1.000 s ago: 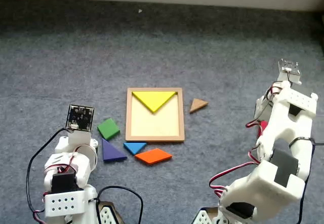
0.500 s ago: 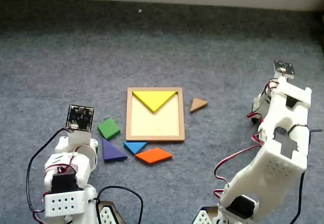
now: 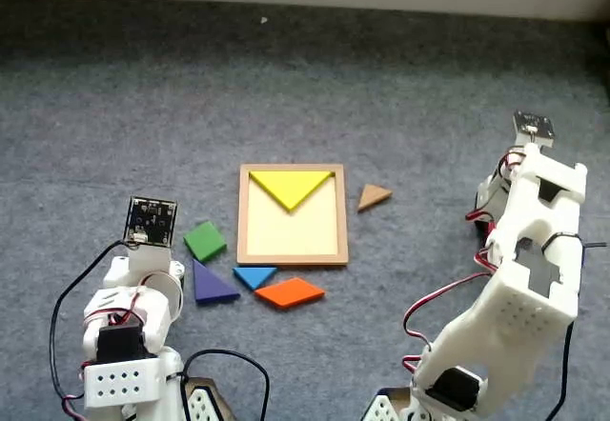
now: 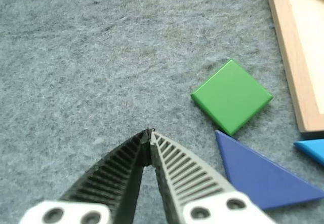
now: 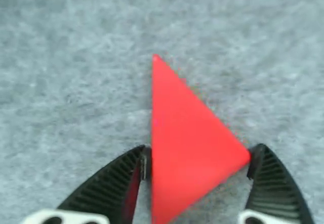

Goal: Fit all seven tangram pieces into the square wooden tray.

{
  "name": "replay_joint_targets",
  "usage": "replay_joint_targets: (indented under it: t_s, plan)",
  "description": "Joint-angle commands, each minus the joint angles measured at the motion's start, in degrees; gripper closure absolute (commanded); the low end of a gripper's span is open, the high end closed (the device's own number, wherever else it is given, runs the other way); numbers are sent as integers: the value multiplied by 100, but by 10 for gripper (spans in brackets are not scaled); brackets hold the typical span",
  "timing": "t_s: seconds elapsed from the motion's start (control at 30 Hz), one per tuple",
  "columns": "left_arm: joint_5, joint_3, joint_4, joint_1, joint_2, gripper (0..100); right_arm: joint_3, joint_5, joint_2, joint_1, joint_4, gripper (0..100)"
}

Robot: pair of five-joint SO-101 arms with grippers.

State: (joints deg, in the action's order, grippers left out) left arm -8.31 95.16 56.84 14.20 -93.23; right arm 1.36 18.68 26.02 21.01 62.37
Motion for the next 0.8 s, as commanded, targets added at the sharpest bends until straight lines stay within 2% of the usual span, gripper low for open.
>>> replay_joint_targets:
  t_s: [0.0, 0.13, 0.27, 0.4, 0.77]
  plan:
    - [44, -40, -53, 84, -48, 965, -347, 79, -4, -57, -145, 757]
    - [44, -40, -53, 84, -48, 965, -374, 88, -22, -48, -31, 774]
    - [44, -40, -53, 84, -48, 965, -505, 519, -110, -48, 796, 775]
    - [44, -40, -53, 84, -48, 965, -725, 580, -646, -57, 1042, 775]
    - [44, -40, -53, 84, -48, 965, 945, 598, -2809, -321, 901, 775]
